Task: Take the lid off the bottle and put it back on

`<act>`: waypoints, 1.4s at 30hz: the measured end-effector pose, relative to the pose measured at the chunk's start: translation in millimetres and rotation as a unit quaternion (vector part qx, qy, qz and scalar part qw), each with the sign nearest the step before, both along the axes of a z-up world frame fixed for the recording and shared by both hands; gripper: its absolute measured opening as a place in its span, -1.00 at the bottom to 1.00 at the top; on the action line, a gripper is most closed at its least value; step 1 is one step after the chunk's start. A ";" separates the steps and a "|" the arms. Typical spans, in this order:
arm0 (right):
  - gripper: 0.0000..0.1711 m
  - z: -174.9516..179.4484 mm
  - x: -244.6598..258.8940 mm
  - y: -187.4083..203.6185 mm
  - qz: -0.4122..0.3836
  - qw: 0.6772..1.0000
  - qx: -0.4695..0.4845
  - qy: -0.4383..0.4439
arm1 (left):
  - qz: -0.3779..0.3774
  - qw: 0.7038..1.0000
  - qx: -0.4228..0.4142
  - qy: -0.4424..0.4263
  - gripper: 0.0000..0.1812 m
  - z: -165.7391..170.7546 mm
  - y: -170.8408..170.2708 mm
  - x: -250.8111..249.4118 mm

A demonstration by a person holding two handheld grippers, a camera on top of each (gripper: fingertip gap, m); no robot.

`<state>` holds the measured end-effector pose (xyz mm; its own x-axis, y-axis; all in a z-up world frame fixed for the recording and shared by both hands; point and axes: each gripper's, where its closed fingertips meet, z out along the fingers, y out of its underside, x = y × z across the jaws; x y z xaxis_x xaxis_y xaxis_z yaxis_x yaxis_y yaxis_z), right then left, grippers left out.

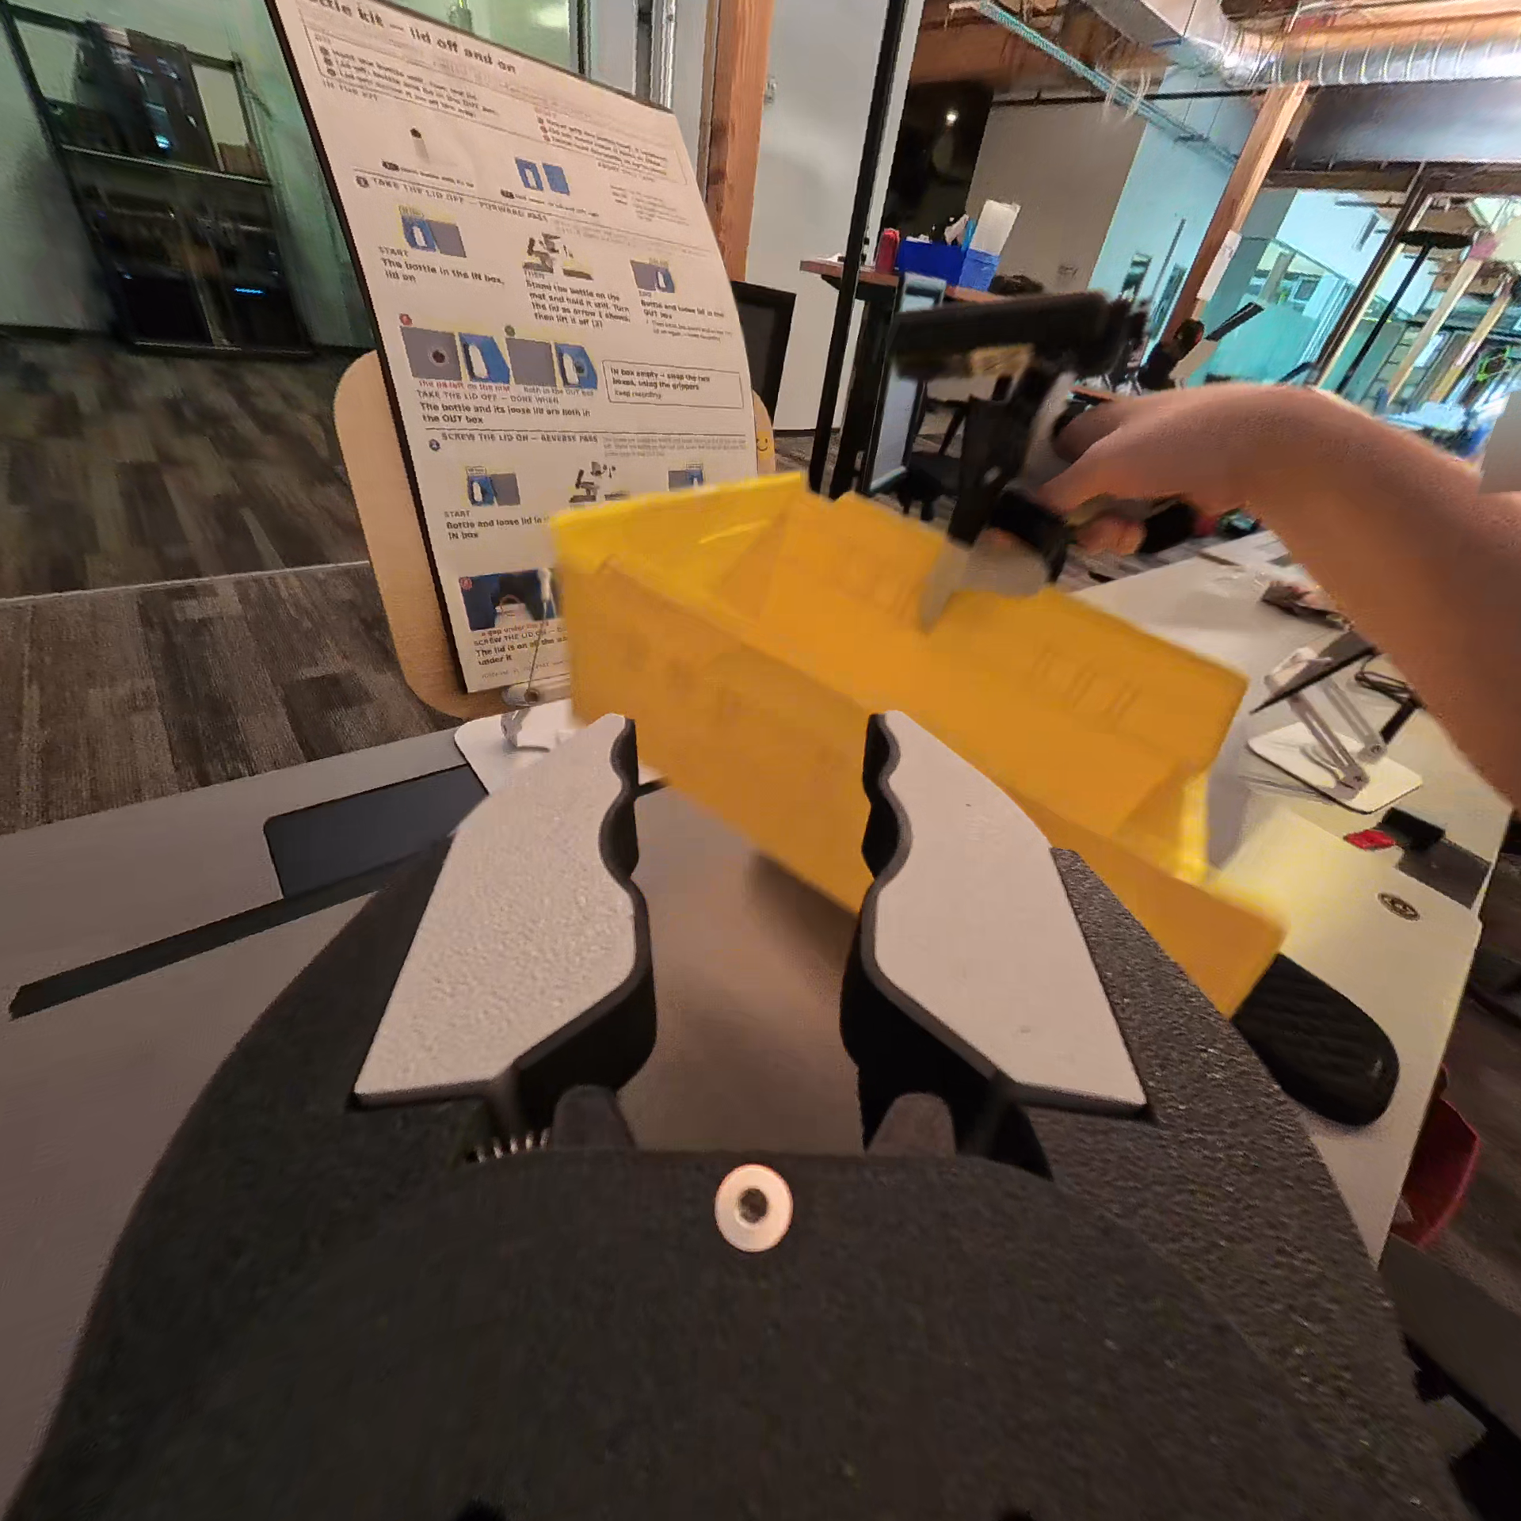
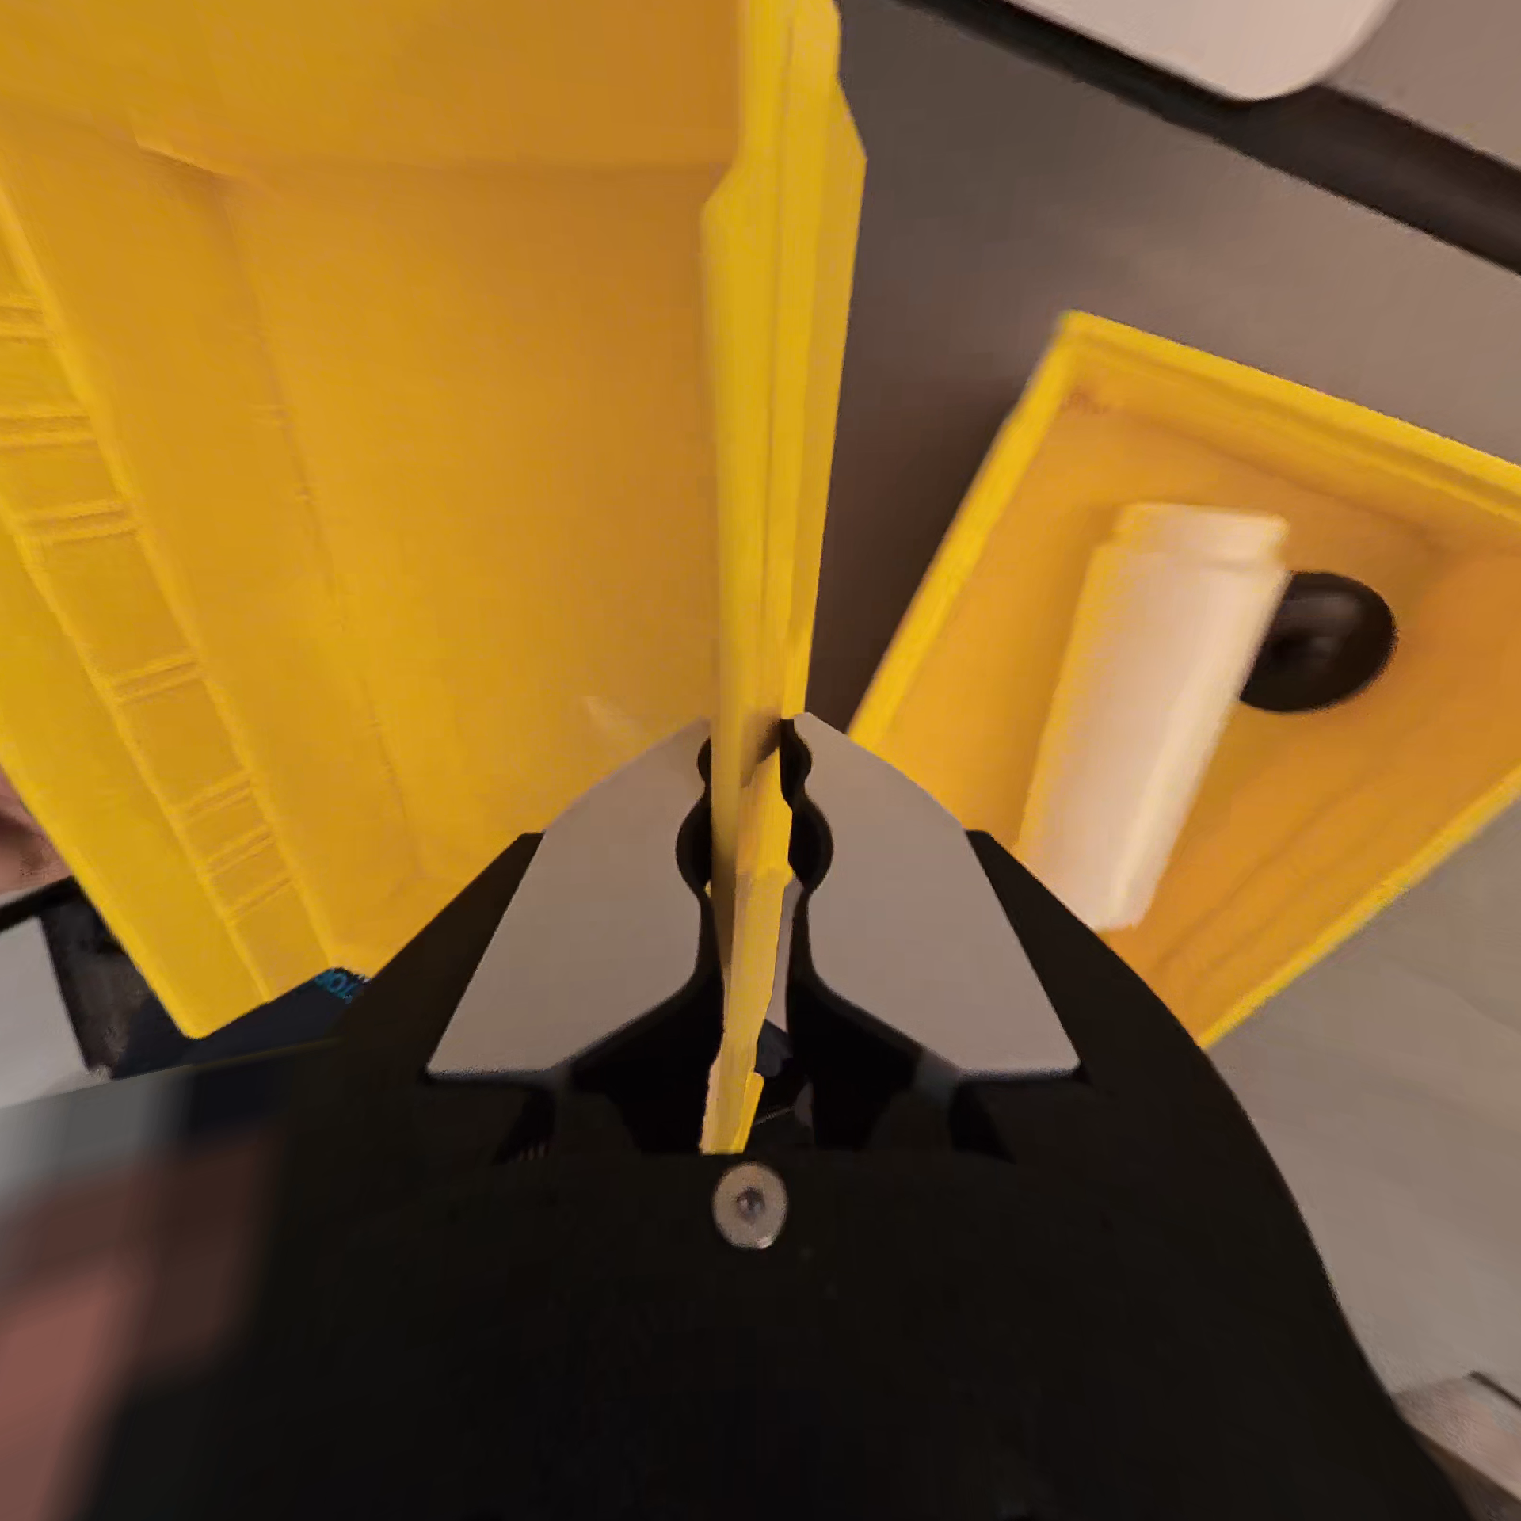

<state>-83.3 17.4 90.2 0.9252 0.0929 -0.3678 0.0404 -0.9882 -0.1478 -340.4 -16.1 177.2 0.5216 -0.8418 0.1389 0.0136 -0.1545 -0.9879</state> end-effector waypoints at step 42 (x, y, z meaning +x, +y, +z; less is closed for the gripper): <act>-0.79 -152.7 417.4 -251.1 -0.302 0.946 -0.104 -0.053 | -0.061 0.762 -0.395 0.510 -0.50 -272.2 5.9 260.6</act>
<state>334.1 -233.7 -62.5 0.8191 -0.5287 -0.2226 -0.5370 -0.8432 0.0265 -79.8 -10.2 -95.0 0.6227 -0.7559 0.2022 -0.7601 -0.6457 -0.0731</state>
